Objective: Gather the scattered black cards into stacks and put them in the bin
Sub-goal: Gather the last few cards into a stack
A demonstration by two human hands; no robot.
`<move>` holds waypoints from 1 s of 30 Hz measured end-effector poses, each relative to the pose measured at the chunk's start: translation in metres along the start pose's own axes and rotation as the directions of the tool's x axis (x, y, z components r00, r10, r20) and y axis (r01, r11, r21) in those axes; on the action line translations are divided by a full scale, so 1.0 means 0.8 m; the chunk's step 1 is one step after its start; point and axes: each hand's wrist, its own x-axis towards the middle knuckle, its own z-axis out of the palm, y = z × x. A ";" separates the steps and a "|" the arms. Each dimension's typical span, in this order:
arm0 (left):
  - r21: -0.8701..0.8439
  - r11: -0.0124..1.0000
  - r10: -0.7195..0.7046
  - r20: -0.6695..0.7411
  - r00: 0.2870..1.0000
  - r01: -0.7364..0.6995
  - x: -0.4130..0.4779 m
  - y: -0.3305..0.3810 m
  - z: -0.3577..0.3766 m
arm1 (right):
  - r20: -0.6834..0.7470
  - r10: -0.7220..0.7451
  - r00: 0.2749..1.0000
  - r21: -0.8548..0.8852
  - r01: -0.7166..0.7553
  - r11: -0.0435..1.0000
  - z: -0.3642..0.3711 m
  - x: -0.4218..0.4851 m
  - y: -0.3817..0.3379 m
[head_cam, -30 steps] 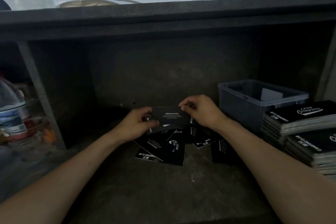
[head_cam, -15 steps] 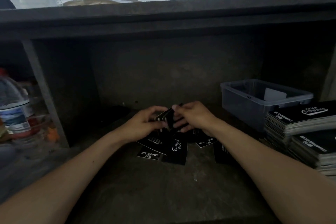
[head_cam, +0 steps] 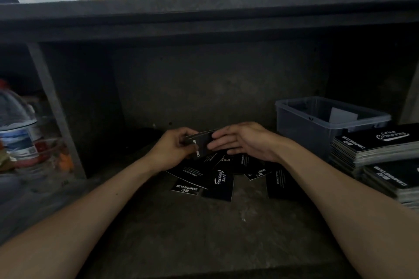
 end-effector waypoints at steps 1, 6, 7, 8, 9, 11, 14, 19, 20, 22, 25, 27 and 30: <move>0.010 1.000 -0.006 -0.025 1.000 0.006 0.002 -0.002 -0.003 | -0.107 -0.018 0.994 0.015 0.020 1.000 -0.003 0.000 -0.002; 0.075 0.996 -0.030 -0.090 0.996 0.036 0.013 -0.017 -0.018 | -0.505 -0.179 0.844 -0.500 -0.117 0.858 -0.038 -0.002 0.005; 0.096 0.994 -0.036 -0.089 0.995 0.044 0.014 -0.020 -0.020 | -0.445 -0.098 0.890 -0.587 -0.207 0.783 -0.042 -0.005 0.007; 0.117 0.992 -0.046 -0.078 0.996 0.055 0.013 -0.022 -0.020 | -0.392 0.010 0.920 -0.649 -0.284 0.706 -0.043 -0.008 0.010; 0.128 0.990 -0.054 -0.064 0.996 0.062 0.011 -0.023 -0.018 | -0.361 0.095 0.928 -0.703 -0.338 0.625 -0.042 -0.009 0.012; 0.145 0.988 -0.037 -0.060 0.998 0.045 0.010 -0.025 -0.016 | -0.344 0.121 0.931 -0.757 -0.352 0.551 -0.042 -0.008 0.014; 0.166 0.986 -0.005 -0.086 0.996 0.020 0.009 -0.025 -0.016 | -0.369 0.064 0.927 -0.736 -0.333 0.589 -0.046 -0.008 0.014; 0.144 0.989 -0.025 -0.077 0.997 0.036 0.008 -0.025 -0.016 | -0.525 -0.007 0.851 -0.536 -0.324 0.779 -0.062 -0.004 0.011; 0.132 0.991 -0.030 -0.072 0.997 0.039 0.008 -0.024 -0.015 | -0.550 -0.013 0.835 -0.436 -0.274 0.857 -0.066 -0.004 0.007; 0.113 0.993 -0.039 -0.074 0.997 0.047 0.009 -0.025 -0.015 | -0.633 -0.064 0.771 -0.213 -0.094 0.972 -0.068 -0.007 -0.003; 0.093 0.994 -0.052 -0.080 0.995 0.059 0.011 -0.024 -0.012 | -0.761 -0.372 0.531 -0.288 0.237 0.928 -0.054 -0.006 -0.014; 0.071 0.995 -0.060 -0.062 0.996 0.064 0.010 -0.020 -0.010 | -0.681 -0.564 0.467 -0.475 0.303 0.826 -0.032 -0.002 -0.014; 0.055 0.997 -0.058 -0.021 0.998 0.059 0.009 -0.018 -0.012 | -0.400 -0.550 0.733 -0.583 0.259 0.770 0.009 0.008 0.005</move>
